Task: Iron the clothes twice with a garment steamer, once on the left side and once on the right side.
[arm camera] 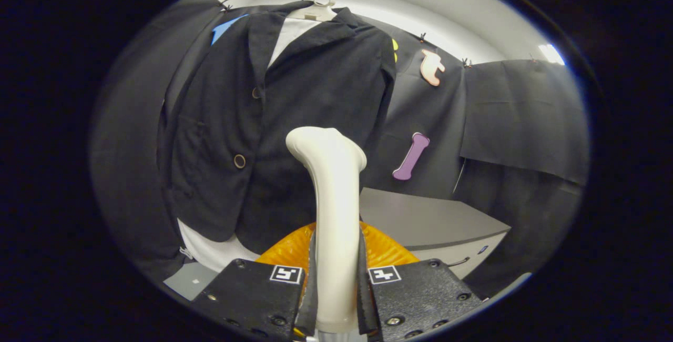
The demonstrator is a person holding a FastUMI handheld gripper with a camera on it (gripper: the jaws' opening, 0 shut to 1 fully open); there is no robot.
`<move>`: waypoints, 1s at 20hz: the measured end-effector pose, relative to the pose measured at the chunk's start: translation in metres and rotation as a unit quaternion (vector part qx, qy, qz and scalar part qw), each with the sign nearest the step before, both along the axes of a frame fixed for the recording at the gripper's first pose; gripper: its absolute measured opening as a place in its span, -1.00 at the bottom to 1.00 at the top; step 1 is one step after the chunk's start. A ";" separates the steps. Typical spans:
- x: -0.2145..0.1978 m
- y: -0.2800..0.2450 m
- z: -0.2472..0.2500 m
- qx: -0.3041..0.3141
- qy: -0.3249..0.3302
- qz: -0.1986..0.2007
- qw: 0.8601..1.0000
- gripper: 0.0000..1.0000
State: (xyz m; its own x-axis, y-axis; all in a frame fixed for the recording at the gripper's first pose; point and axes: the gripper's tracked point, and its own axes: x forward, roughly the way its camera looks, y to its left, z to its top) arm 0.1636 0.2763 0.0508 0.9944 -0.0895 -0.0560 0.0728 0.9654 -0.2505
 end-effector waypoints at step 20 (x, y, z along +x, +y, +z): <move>-0.012 -0.006 -0.174 -0.034 0.173 0.024 0.984 -0.35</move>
